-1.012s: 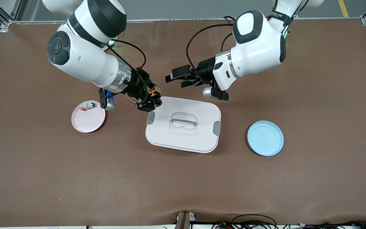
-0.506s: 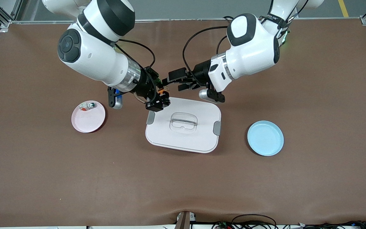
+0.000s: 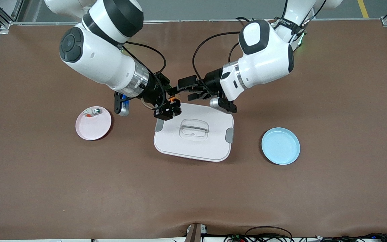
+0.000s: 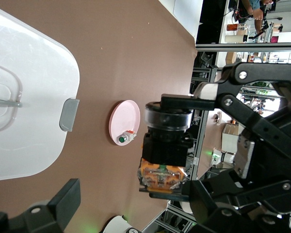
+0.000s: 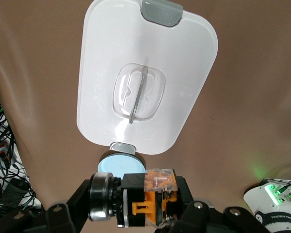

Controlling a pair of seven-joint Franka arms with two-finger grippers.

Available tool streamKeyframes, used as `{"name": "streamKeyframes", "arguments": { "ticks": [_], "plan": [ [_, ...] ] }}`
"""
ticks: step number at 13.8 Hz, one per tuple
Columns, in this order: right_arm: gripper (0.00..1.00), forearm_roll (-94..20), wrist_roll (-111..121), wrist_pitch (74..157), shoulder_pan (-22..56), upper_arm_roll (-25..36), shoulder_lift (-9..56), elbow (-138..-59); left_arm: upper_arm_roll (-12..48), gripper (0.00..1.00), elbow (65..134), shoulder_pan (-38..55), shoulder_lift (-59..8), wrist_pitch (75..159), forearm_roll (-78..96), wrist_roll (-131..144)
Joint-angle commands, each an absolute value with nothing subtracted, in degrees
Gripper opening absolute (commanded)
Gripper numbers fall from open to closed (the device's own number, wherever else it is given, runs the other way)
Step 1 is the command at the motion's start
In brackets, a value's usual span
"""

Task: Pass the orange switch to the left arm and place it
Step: 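Grasp the switch with the left gripper and open the right gripper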

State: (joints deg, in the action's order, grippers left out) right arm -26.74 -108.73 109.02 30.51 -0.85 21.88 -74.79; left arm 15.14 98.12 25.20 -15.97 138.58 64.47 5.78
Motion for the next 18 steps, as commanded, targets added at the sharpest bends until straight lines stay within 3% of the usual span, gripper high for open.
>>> {"name": "streamKeyframes", "arguments": {
  "ticks": [1, 17, 18],
  "plan": [
    [0.0, -27.86, -111.09, 109.86, 31.9, -0.35, 23.55, -72.51, 15.38, 1.0, 96.94, 26.02, -16.7, 140.09, 66.18, 4.22],
    [0.0, -30.14, -111.36, 108.9, 33.31, -0.26, 23.91, -72.77, 15.29, 1.0, 96.33, 25.05, -17.67, 140.89, 67.32, -3.42],
    [0.0, -30.23, -111.36, 108.9, 33.14, -0.26, 23.91, -72.69, 15.29, 0.89, 96.42, 25.05, -17.67, 140.89, 67.32, -3.86]
  ]
}}
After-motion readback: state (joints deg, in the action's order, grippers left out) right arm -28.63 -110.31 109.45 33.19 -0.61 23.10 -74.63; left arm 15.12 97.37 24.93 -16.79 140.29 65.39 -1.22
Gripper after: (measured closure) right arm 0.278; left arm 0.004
